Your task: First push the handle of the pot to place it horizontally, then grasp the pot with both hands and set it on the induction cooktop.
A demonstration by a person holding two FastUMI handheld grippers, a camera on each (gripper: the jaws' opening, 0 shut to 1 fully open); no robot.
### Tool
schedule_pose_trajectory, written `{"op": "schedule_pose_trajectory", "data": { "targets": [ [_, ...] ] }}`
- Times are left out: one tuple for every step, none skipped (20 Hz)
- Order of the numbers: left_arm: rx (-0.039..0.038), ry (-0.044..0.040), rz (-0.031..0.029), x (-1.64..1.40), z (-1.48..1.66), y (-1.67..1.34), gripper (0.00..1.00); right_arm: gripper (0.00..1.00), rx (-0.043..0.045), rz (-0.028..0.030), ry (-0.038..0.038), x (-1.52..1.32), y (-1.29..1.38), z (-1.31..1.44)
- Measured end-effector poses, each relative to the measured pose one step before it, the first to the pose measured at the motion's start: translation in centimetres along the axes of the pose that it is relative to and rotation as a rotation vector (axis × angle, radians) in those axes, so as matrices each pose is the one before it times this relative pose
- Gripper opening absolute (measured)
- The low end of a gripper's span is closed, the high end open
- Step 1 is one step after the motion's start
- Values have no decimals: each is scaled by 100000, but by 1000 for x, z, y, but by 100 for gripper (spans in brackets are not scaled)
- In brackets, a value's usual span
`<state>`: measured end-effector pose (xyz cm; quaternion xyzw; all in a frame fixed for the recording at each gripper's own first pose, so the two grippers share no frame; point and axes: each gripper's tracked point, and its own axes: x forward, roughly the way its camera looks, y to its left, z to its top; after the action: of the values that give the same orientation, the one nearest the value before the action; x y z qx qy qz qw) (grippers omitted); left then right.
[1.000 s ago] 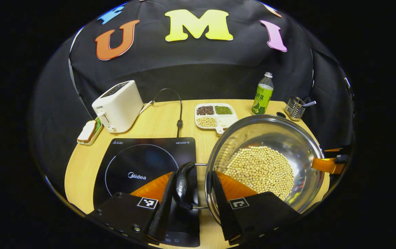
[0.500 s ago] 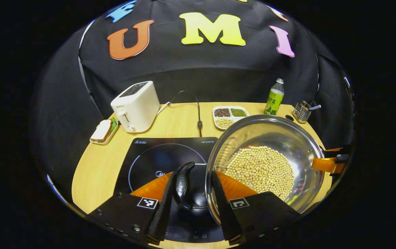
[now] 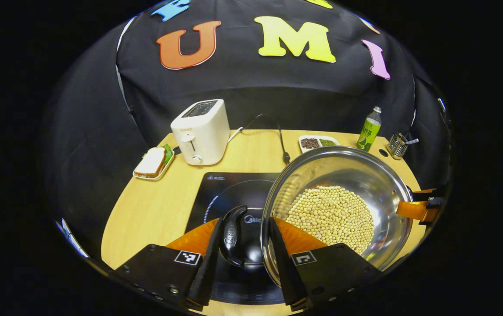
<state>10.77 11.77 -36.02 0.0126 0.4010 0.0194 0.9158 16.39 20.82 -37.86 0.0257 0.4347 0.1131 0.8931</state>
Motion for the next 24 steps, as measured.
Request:
{"op": "schedule_pose_trajectory", "data": {
  "targets": [
    [505, 156, 312, 205, -31, 1100, 60, 55, 166, 479, 183, 271, 991, 40],
    [209, 354, 96, 136, 48, 873, 60, 55, 226, 201, 62, 265, 908, 147],
    [135, 300, 146, 129, 75, 861, 60, 55, 276, 35, 275, 302, 898, 64],
    [117, -75, 416, 288, 120, 787, 60, 55, 204, 164, 251, 205, 729, 54],
    [-139, 335, 554, 207, 75, 712, 60, 55, 489, 142, 36, 334, 809, 107],
    [17, 83, 519, 124, 167, 785, 60, 55, 392, 8, 362, 307, 724, 120],
    [296, 73, 547, 290, 32, 653, 60, 55, 717, 112, 194, 280, 714, 50],
    [71, -19, 513, 156, 65, 629, 60, 55, 459, 272, 450, 247, 656, 90],
    [-77, 318, 280, 187, -45, 628, 60, 55, 148, 54, 329, 349, 627, 51],
    [-88, -76, 184, 144, 83, 568, 60, 55, -226, -30, 270, 271, 537, 82],
    [164, 484, 204, 327, -210, 451, 60, 55, 30, -104, 370, 346, 511, 72],
    [106, 189, 120, 277, -6, 441, 60, 55, 96, -215, 259, 233, 422, 26],
    [48, 151, 30, 323, -5, 377, 60, 55, -323, -200, 842, 310, 362, -9],
    [-19, 423, -77, 229, -36, 317, 60, 55, 130, -310, 417, 198, 308, 128],
    [39, 209, -153, 335, -106, 225, 60, 55, -430, -387, 542, 236, 265, -72],
    [196, 320, -96, 334, -51, 240, 60, 55, 54, -228, 346, 125, 223, 6],
    [-37, -25, -99, 226, -31, 179, 60, 55, -211, -203, 134, 294, 241, -4],
    [-384, 579, 215, 203, -95, 56, 60, 55, -105, -316, 816, 263, 190, -132],
    [-129, 218, 722, 150, -133, 236, 60, 55, -125, -2, -78, 57, 193, 87],
    [-168, -182, -114, 294, -52, 69, 60, 55, -1054, -614, 165, 38, 207, 108],
    [-492, 257, -241, 111, -165, 144, 60, 55, -958, -403, -927, 158, 68, 237],
    [-653, 317, -270, 55, -278, 111, 60, 55, -177, -152, -117, -103, 1, 40],
    [123, -259, -162, -10, -81, 16, 60, 55, 142, -213, 109, 89, 16, -118],
    [1358, -434, -58, 18, 16, -22, 60, 55, 513, -460, -112, -21, 9, 4]
  ]
}}
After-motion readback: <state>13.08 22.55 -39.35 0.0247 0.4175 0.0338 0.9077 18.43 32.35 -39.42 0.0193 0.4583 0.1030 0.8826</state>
